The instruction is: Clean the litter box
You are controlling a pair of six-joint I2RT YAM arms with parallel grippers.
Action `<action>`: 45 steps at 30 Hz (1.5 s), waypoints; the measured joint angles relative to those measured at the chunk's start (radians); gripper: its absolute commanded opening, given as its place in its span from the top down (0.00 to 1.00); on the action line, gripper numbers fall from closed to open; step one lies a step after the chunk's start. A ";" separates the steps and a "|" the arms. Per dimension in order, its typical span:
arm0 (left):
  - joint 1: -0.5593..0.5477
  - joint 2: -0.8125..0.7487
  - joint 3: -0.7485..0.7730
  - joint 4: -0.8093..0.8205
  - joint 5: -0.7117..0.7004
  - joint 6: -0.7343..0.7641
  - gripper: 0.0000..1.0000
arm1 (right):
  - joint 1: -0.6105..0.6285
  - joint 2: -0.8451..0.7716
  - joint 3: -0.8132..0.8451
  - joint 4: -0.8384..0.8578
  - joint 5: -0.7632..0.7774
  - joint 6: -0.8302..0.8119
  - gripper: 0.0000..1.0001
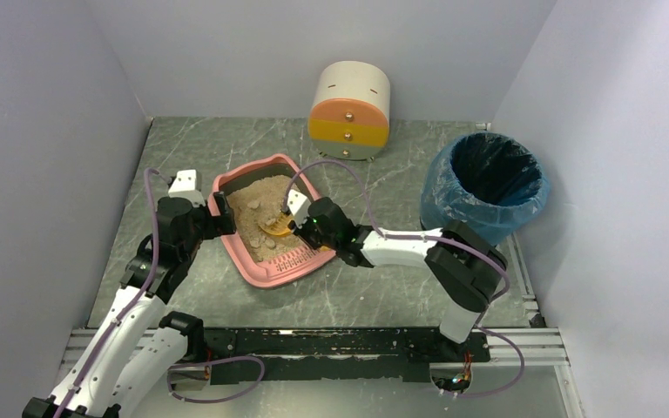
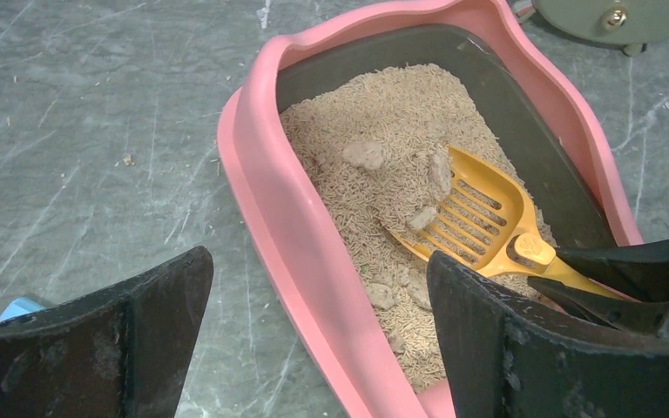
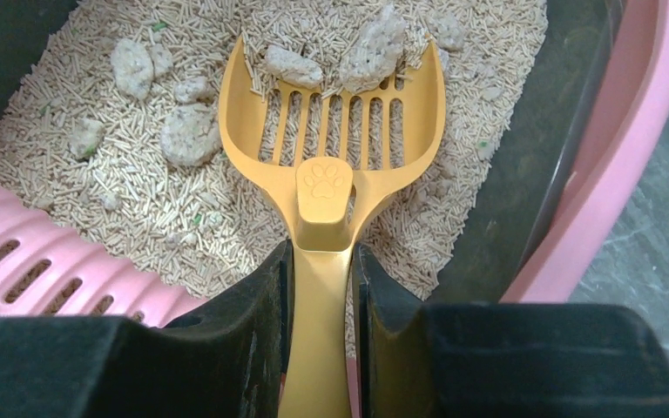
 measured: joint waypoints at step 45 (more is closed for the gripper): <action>0.000 -0.117 0.051 -0.028 0.076 0.068 0.03 | 0.000 -0.431 -0.363 0.248 0.036 -0.067 1.00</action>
